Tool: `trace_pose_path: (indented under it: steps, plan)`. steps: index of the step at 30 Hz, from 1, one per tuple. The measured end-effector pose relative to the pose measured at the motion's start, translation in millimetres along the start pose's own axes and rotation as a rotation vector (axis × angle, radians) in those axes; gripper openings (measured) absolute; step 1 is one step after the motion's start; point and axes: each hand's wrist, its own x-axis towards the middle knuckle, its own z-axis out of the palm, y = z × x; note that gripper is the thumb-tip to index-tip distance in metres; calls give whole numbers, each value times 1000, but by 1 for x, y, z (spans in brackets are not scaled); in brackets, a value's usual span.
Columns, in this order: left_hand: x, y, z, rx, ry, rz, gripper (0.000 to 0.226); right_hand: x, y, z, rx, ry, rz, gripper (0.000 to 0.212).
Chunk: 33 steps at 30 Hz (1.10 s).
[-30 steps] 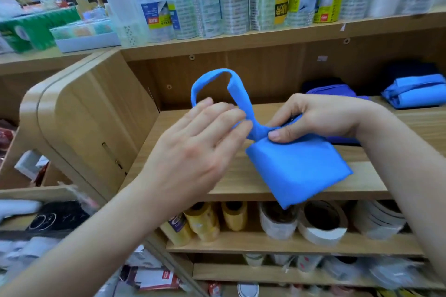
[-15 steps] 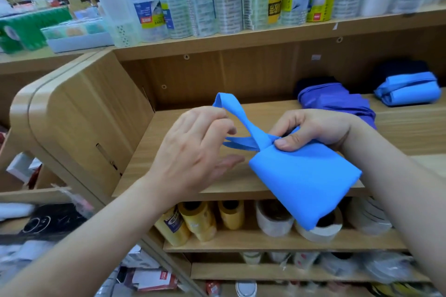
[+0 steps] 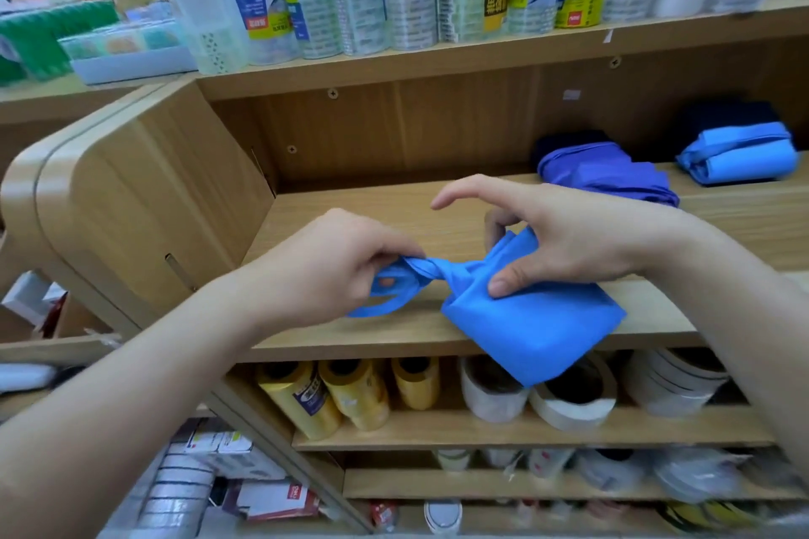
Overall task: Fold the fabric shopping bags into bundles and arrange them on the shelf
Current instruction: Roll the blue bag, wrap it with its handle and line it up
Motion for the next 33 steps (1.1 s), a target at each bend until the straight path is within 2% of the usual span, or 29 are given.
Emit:
trace_pose_path:
  steps: [2,4,6,7,9,10,13,16,18,20,22,24,25,27,29,31,33]
  plan:
    - [3,1,-5,-135,-20,-112,32,3,-7,1,-97,12,-29,76]
    - [7,2,-9,-394,51,-211,23,9,-1,1,-33,23,-33,73]
    - [7,5,-10,-656,126,-303,10,15,10,5,312,-16,-1,71]
    - [8,7,-10,-707,146,-330,5,16,15,10,547,-80,-2,70]
    - [11,12,-4,-707,146,-359,13,21,26,23,948,-219,-38,66]
    - [12,13,0,-707,133,-368,17,24,28,30,1058,-267,-70,59]
    - [15,14,9,-749,52,-385,28,28,25,42,1132,-285,-117,48]
    - [14,13,13,-911,-31,-392,36,29,27,45,1197,-222,-93,43]
    - [15,14,13,-936,-38,-406,30,28,28,48,1203,-158,-66,38]
    - [14,12,13,-949,8,-439,22,26,29,50,1216,-74,-25,37]
    - [10,3,15,-1071,92,-465,18,25,31,51,1233,17,26,45]
    - [2,-4,20,-1250,124,-394,23,25,32,54,1257,111,69,55]
    - [1,-5,24,-1331,125,-312,22,26,32,56,1281,162,79,51]
    - [-1,0,35,-1426,164,-154,26,29,29,58,1348,290,98,27]
    - [-5,11,41,-1346,215,-137,36,31,26,57,1353,422,145,12]
    - [-10,19,47,-1102,253,-177,50,30,23,58,1320,505,192,15]
    - [-13,26,51,-812,323,-210,54,28,20,59,1323,548,228,17]
